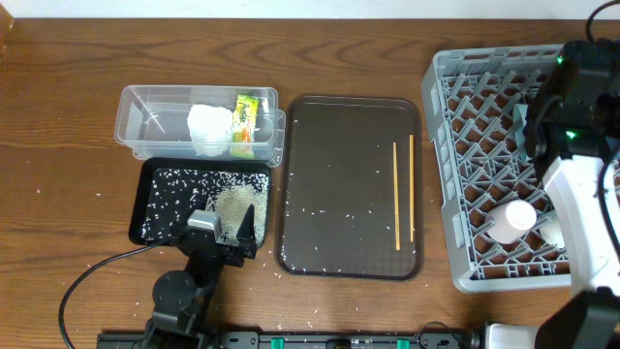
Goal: Sort waste into correct bins and load items into the dishwasher rack
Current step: 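Place the blue plate upright in the rack with the right gripper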
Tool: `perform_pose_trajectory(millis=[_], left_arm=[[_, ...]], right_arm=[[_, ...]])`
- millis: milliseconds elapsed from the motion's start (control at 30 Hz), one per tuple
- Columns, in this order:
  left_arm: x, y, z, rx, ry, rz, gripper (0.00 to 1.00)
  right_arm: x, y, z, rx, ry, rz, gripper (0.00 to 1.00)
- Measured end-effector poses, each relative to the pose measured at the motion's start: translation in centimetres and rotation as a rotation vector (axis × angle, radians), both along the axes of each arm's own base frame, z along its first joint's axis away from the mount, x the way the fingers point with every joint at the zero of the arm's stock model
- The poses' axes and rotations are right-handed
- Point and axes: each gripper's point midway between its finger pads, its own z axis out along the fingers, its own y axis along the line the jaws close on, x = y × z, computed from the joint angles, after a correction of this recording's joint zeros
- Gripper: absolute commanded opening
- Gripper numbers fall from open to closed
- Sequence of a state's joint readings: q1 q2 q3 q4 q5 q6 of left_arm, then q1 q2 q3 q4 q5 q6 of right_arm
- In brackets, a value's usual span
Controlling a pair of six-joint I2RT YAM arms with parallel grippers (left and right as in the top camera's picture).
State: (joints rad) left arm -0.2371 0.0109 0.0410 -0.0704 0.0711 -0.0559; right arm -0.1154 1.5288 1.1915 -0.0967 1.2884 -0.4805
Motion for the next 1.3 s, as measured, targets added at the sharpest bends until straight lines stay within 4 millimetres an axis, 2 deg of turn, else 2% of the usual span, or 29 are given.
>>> perform_pose_trajectory(millis=[233, 367, 433, 467, 567, 600, 667, 867, 1033, 1133, 1200, 1300], left_arm=[[0.0, 0.0, 0.0, 0.000, 0.000, 0.000, 0.90], [0.0, 0.0, 0.0, 0.000, 0.000, 0.000, 0.90], [0.0, 0.0, 0.0, 0.000, 0.000, 0.000, 0.90], [0.0, 0.0, 0.0, 0.000, 0.000, 0.000, 0.90], [0.0, 0.0, 0.0, 0.000, 0.000, 0.000, 0.90], [0.0, 0.0, 0.0, 0.000, 0.000, 0.000, 0.90], [0.0, 0.0, 0.0, 0.000, 0.000, 0.000, 0.90], [0.0, 0.0, 0.0, 0.000, 0.000, 0.000, 0.90], [0.0, 0.0, 0.0, 0.000, 0.000, 0.000, 0.90], [0.0, 0.0, 0.0, 0.000, 0.000, 0.000, 0.90], [0.0, 0.0, 0.0, 0.000, 0.000, 0.000, 0.90], [0.0, 0.0, 0.0, 0.000, 0.000, 0.000, 0.90]], right_arm=[[1.4, -1.1, -2.3, -0.017, 0.132, -0.013, 0.01], [2.5, -0.9, -4.5, -0.020, 0.228, -0.006, 0.01], [3.1, -0.3, -4.9, -0.021, 0.237, 0.011, 0.02], [3.6, 0.3, -5.2, -0.022, 0.248, 0.031, 0.09], [4.6, 1.6, -6.3, -0.025, 0.292, 0.067, 0.40], [4.7, 1.8, -6.6, -0.025, 0.307, 0.074, 0.45], [5.2, 2.2, -7.3, -0.028, 0.335, 0.086, 0.53], [5.9, 3.4, -6.4, -0.038, 0.276, 0.114, 0.57], [6.5, 6.8, -3.7, -0.041, 0.198, 0.221, 0.60], [6.6, 10.6, -1.4, -0.034, 0.162, 0.354, 0.62], [6.6, 13.0, -0.9, -0.022, 0.174, 0.442, 0.63], [6.3, 17.0, -2.2, 0.019, 0.253, 0.589, 0.65]])
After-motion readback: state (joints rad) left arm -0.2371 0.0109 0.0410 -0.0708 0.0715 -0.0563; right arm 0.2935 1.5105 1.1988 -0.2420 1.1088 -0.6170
